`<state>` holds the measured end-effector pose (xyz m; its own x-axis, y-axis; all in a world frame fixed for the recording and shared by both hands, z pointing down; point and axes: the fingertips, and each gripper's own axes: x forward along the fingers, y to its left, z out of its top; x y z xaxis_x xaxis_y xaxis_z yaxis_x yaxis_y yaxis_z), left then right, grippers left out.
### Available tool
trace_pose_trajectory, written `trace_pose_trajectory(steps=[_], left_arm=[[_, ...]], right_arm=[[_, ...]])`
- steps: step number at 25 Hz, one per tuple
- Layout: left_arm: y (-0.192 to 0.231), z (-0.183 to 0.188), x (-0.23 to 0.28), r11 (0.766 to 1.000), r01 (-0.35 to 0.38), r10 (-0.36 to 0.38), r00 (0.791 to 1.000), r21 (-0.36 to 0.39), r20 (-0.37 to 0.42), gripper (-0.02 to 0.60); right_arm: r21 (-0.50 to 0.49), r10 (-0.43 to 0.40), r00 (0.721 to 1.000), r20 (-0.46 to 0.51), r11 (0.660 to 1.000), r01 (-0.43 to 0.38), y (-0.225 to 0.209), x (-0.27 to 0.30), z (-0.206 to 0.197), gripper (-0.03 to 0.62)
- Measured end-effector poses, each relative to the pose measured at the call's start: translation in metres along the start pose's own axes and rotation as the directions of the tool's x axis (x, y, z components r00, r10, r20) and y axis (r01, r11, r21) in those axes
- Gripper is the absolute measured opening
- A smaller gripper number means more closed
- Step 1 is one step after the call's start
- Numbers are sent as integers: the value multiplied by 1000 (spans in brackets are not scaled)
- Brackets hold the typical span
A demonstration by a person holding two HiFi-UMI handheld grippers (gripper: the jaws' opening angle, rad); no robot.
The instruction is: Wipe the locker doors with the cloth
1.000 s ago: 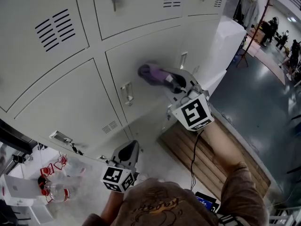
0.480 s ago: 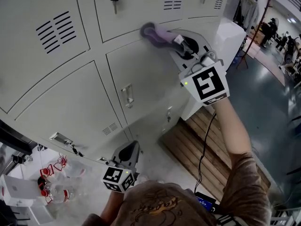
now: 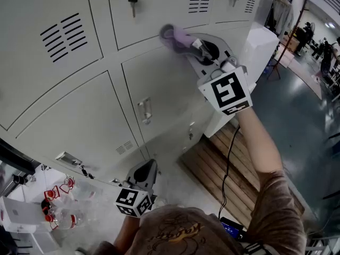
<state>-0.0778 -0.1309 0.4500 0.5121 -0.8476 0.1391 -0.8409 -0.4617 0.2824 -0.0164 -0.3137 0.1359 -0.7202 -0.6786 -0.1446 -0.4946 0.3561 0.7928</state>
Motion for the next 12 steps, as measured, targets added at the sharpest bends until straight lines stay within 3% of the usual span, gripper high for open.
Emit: trace_pose_trajectory(steps=[12], left_arm=[[1,1,6,1000,14,-14,1000,-9,-3,3]], right_arm=[[29,20,1000,2,999,-21,23,-2,-14,54]])
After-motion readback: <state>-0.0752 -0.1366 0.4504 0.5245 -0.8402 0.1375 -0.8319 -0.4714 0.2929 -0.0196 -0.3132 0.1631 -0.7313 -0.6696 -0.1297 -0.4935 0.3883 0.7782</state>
